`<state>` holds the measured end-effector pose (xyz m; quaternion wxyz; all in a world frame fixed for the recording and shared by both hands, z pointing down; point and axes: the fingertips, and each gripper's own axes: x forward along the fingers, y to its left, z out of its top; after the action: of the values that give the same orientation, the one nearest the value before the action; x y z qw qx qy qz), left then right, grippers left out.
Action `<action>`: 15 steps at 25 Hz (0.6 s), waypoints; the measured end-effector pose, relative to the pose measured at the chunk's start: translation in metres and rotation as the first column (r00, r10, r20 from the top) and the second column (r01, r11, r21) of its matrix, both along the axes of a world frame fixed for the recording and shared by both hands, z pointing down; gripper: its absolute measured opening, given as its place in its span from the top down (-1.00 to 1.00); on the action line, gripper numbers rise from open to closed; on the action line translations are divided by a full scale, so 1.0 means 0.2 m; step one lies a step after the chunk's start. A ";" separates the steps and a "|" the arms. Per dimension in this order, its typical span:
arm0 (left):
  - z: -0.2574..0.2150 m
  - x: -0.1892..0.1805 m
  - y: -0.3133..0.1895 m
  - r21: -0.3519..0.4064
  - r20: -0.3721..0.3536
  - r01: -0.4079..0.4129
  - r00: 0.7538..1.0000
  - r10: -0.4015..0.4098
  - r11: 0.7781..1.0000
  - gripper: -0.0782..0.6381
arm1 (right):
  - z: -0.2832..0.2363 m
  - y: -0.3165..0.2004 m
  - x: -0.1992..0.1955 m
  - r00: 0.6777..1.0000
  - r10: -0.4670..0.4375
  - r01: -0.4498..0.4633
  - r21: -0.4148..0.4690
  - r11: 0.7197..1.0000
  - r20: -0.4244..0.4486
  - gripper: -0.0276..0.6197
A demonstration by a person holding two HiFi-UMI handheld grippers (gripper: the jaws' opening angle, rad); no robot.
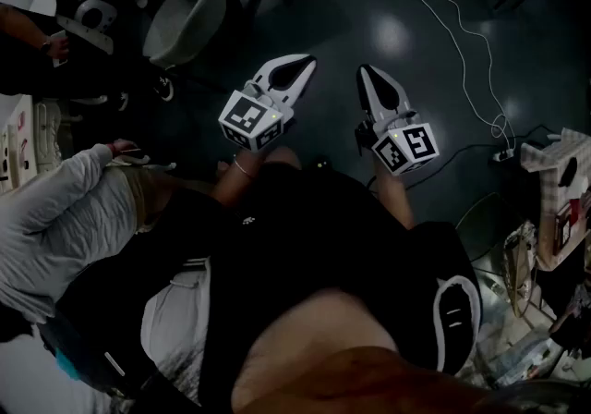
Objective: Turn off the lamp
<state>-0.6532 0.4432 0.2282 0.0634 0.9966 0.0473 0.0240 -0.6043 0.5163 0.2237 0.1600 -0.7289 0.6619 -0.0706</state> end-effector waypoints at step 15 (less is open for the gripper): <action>-0.01 -0.04 -0.02 -0.006 0.001 0.048 0.999 -0.048 0.999 0.76 | 0.00 0.02 0.04 0.999 0.000 -0.002 0.037 0.999 0.054 0.91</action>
<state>-0.6607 0.4385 0.2266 0.0671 0.9972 0.0233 0.0230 -0.5962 0.5207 0.2230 0.1912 -0.7239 0.6583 -0.0778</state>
